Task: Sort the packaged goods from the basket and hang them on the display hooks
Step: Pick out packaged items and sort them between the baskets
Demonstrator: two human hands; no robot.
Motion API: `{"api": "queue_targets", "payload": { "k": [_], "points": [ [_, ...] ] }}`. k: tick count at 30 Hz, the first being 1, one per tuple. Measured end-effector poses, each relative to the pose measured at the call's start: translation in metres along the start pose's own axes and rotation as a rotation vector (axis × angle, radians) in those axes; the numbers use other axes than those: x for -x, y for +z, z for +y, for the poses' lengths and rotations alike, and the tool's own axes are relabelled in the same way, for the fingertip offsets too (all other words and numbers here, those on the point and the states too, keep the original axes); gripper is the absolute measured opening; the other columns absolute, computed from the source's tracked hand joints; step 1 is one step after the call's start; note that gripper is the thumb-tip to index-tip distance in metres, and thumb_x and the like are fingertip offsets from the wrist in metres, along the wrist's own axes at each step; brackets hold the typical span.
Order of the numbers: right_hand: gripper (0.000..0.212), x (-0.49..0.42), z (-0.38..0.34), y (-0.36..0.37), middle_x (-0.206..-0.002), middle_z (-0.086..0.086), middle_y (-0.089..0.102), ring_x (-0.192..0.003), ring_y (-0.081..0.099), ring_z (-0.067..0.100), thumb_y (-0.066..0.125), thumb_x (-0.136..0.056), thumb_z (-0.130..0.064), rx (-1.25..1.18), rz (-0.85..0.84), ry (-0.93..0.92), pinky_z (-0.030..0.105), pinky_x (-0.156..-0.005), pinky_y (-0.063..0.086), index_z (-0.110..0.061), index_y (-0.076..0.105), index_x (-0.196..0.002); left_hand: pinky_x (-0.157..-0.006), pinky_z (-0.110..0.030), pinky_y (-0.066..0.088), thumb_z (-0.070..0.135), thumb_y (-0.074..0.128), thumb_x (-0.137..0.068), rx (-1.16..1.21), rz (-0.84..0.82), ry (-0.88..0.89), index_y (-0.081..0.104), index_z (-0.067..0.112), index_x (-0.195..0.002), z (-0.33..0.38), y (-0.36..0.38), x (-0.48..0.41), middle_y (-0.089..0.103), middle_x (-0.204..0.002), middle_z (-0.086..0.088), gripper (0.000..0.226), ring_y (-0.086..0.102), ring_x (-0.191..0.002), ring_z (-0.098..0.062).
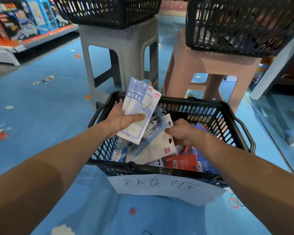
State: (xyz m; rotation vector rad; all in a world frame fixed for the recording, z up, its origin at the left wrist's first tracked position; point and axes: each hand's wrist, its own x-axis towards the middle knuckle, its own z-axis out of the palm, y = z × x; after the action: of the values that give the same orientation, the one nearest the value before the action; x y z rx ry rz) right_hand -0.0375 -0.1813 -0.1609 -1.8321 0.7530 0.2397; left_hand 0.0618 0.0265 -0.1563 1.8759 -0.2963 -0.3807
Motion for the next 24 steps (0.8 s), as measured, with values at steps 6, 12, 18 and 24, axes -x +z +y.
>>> {"api": "queue_targets", "payload": {
  "k": [6,12,18,24],
  "points": [
    [0.012,0.000,-0.016,-0.028,-0.092,0.018,0.070,-0.083,0.069,0.033,0.062,-0.092,-0.007,0.158,0.281,-0.221,0.037,-0.068,0.057,-0.005,0.065,-0.080,-0.092,-0.042,0.059,0.033,0.096,-0.069,-0.027,0.056,-0.004,0.061,0.021,-0.124,0.003,-0.003,0.001,0.074,-0.113,0.005,0.066,0.071,-0.100,-0.018],
    [0.041,0.014,-0.040,-0.056,-0.093,0.007,0.060,-0.065,0.058,0.020,0.058,-0.093,-0.001,-0.014,0.266,-0.333,0.022,-0.047,0.047,-0.023,0.052,-0.127,-0.092,-0.041,0.058,0.037,0.095,-0.070,-0.096,0.071,0.044,0.056,0.020,-0.126,0.008,-0.001,0.004,0.069,-0.114,0.004,0.070,0.068,-0.103,-0.018],
    [0.022,0.026,-0.050,-0.052,-0.091,0.011,0.064,-0.070,0.063,0.018,0.054,-0.098,0.008,-0.196,-0.019,-0.172,0.020,-0.050,0.055,-0.003,0.069,-0.087,-0.098,-0.043,0.055,0.026,0.094,-0.073,-0.141,-0.001,0.074,0.059,0.024,-0.118,0.003,0.004,0.006,0.072,-0.114,0.003,0.056,0.069,-0.106,-0.020],
    [0.034,0.034,-0.053,-0.048,-0.108,0.020,0.074,-0.098,0.074,0.035,0.036,-0.093,0.019,-0.319,-0.460,-0.029,0.029,-0.088,0.061,0.013,0.065,-0.109,-0.097,-0.047,0.057,0.046,0.096,-0.057,-0.138,-0.013,0.044,0.061,0.026,-0.125,-0.005,0.003,0.005,0.074,-0.115,0.007,0.080,0.071,-0.104,-0.017]
  ]
}}
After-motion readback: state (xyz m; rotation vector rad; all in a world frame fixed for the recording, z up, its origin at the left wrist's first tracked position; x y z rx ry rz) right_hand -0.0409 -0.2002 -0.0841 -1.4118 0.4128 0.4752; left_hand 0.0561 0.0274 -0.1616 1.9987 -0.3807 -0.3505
